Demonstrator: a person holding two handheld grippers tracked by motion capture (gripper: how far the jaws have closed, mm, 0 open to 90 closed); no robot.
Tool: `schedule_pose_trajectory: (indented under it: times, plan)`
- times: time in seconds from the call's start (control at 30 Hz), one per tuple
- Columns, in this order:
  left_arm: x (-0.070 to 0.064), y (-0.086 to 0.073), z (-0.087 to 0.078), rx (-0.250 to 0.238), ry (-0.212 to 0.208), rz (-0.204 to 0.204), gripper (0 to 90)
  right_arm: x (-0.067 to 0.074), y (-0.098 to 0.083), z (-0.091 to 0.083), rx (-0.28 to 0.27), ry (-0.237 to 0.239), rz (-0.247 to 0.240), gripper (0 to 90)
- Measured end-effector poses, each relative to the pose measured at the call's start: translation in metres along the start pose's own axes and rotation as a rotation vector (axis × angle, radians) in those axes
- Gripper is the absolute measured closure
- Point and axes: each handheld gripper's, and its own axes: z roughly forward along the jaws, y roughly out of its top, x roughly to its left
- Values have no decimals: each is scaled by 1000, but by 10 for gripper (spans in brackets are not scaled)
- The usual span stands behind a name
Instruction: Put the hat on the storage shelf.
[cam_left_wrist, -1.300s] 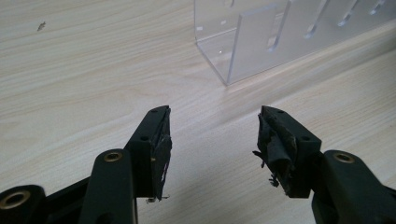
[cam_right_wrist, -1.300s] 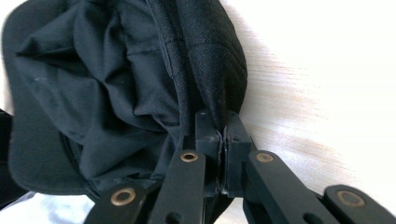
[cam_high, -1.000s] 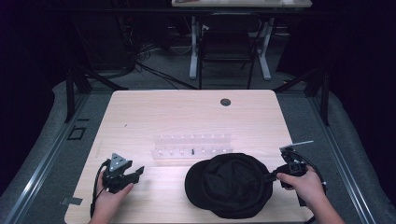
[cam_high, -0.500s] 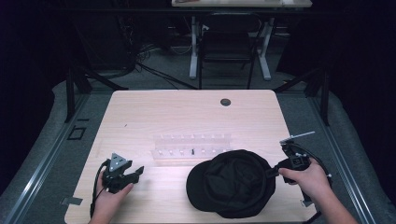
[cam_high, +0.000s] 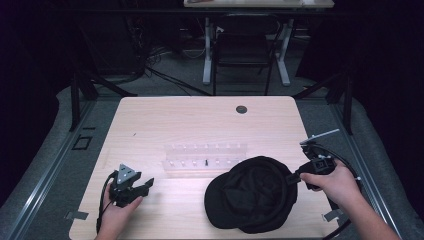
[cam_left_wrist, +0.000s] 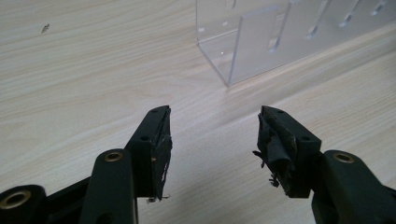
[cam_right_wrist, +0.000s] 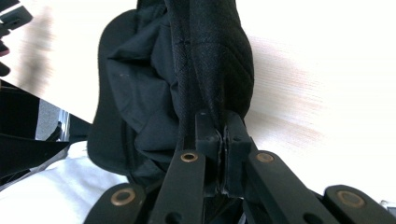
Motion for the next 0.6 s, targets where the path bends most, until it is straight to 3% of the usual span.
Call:
schedule_pose_trajectory:
  times: [0.27,0.4,0.47,0.6]
  plan:
    - [-1,0,0,0,-1,1,447,11,4,-13,2,51,11,877]
    - [0,0,0,-2,-1,0,447,16,6,-20,17,74,-6,877]
    - [0,0,0,-2,-1,0,447,20,6,-21,-8,83,9,877]
    - [-1,0,0,-3,-1,0,447,25,7,-28,-7,124,17,878]
